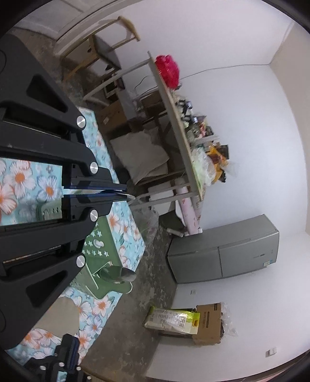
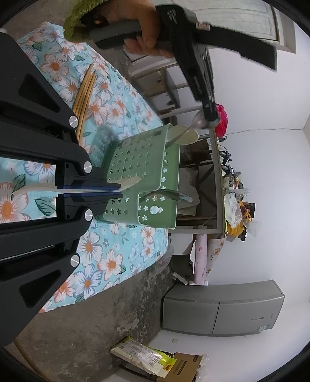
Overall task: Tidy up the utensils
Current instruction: 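Lower the bamboo chopsticks onto the tablecloth and open the left tool, then lower the cream rice paddle into the green caddy and open the right tool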
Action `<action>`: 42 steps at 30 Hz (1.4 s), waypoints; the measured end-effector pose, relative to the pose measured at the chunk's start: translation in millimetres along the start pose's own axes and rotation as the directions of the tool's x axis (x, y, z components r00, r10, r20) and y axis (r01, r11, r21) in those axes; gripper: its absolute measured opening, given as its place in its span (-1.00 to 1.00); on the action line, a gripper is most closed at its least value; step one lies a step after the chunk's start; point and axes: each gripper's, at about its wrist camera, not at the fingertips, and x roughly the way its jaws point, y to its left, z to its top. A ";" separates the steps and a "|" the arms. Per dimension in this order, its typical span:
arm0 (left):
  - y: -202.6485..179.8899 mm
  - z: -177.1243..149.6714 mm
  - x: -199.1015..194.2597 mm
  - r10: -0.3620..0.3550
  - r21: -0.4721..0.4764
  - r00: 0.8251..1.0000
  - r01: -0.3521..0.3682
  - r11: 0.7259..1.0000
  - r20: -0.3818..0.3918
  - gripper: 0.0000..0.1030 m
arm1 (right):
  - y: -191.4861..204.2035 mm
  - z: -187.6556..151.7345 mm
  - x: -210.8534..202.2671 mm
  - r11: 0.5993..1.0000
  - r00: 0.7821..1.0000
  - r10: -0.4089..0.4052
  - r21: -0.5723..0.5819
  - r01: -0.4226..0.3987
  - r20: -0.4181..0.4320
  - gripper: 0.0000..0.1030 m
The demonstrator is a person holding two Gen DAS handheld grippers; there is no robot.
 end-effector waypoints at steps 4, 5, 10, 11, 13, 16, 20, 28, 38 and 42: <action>2.1 -0.9 17.5 -0.067 -0.065 0.997 0.065 0.996 -0.027 -0.93 | 1.8 -0.4 1.3 1.000 1.000 0.004 -0.001 -0.004 0.000 -0.96; 3.6 -1.2 20.1 -0.086 -0.082 0.996 0.084 0.993 -0.026 -0.88 | 1.5 -0.2 1.3 1.000 1.000 0.004 0.000 -0.004 0.000 -0.96; 18.6 -4.5 28.6 -0.220 -0.224 0.975 0.217 0.950 0.013 -0.73 | 1.9 0.0 2.7 1.000 1.000 0.002 0.001 -0.002 -0.001 -0.96; 21.3 -6.0 28.4 -0.225 -0.238 0.974 0.222 0.945 0.017 -0.63 | 1.6 -0.2 2.7 1.000 1.000 0.001 0.001 -0.001 -0.001 -0.96; 25.9 -8.4 25.7 -0.236 -0.259 0.971 0.235 0.937 0.028 -0.54 | 1.5 -0.6 3.2 1.000 1.000 -0.002 0.003 0.002 -0.001 -0.96; 31.7 -11.4 18.6 -0.230 -0.266 0.973 0.232 0.936 0.040 -0.42 | 0.6 -0.3 3.7 1.000 1.000 -0.005 0.008 0.005 -0.005 -0.96; 39.8 -13.6 4.2 -0.214 -0.271 0.975 0.220 0.937 0.053 -0.22 | -0.4 0.6 1.8 1.000 1.000 -0.009 0.017 0.008 0.001 -0.96; 56.9 -35.0 -31.7 -0.168 -0.277 0.986 0.163 0.947 0.007 0.22 | -6.2 4.7 0.5 0.998 1.000 0.007 0.057 -0.007 0.010 -0.96; 49.7 -72.8 -59.6 -0.197 -0.294 0.980 0.178 0.939 -0.034 0.60 | -12.3 18.1 -7.5 0.994 0.998 0.036 0.106 -0.041 0.049 -0.96; 43.5 -81.2 -60.0 -0.210 -0.287 0.976 0.185 0.940 -0.059 0.64 | -25.9 33.2 -15.2 0.986 0.994 0.060 0.147 -0.074 0.097 -0.96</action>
